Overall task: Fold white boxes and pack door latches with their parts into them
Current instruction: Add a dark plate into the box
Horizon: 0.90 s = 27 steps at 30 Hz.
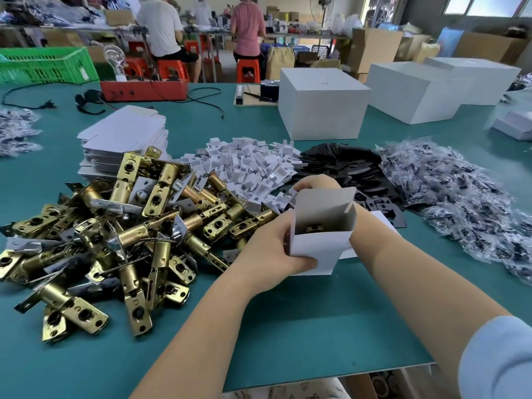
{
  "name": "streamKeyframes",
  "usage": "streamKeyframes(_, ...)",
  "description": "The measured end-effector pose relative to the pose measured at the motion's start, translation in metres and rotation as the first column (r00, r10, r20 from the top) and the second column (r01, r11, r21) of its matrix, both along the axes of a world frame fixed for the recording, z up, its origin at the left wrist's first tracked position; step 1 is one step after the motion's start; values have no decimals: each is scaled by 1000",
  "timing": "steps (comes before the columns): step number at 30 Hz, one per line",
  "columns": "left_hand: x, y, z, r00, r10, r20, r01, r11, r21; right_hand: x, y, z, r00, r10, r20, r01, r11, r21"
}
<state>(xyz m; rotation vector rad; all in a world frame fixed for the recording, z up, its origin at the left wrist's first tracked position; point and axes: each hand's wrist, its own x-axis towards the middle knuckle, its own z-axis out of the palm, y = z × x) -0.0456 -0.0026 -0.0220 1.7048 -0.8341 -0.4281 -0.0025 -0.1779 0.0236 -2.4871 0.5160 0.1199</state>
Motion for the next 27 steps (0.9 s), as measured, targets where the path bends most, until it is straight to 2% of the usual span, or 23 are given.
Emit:
streamKeyframes(1,0,0,-1,1000,0,7,0,1000,3,-1,-2,-2,999,-45,-12,46,998,36)
streamKeyframes(2,0,-1,-1,1000,1,14,-1,1000,7,-5,-4,-3,996,-75,38,72,995,76)
streamKeyframes(4,0,-1,-3,1000,9,27,-9,1000,16,-16,-9,-3,967,-100,235,69,988,135)
streamKeyframes(7,-1,-2,-2,999,27,46,-28,999,31,-50,-14,4,815,-269,514,56,918,392)
streamKeyframes(9,-2,-1,-1,999,39,38,-40,999,36,-76,-14,17,706,-385,594,-20,828,561)
streamKeyframes(11,-4,-1,0,998,46,31,-48,998,45,-104,-10,34,571,-450,686,-159,760,630)
streamKeyframes(13,-6,-2,2,998,49,28,-51,997,59,-130,-3,47,456,-415,788,-268,780,566)
streamKeyframes(15,-7,-2,3,998,59,12,-59,996,59,-147,9,54,426,-280,860,-299,854,426)
streamKeyframes(18,-10,-3,3,997,63,54,-67,995,76,-151,18,52,504,1,864,-157,983,91)
streamKeyframes(20,-11,-4,4,994,69,79,-76,994,84,-150,18,48,551,98,829,-64,995,-75)
streamKeyframes(27,-10,-4,3,992,83,96,-92,991,95,-143,21,38,698,132,704,58,969,-240)
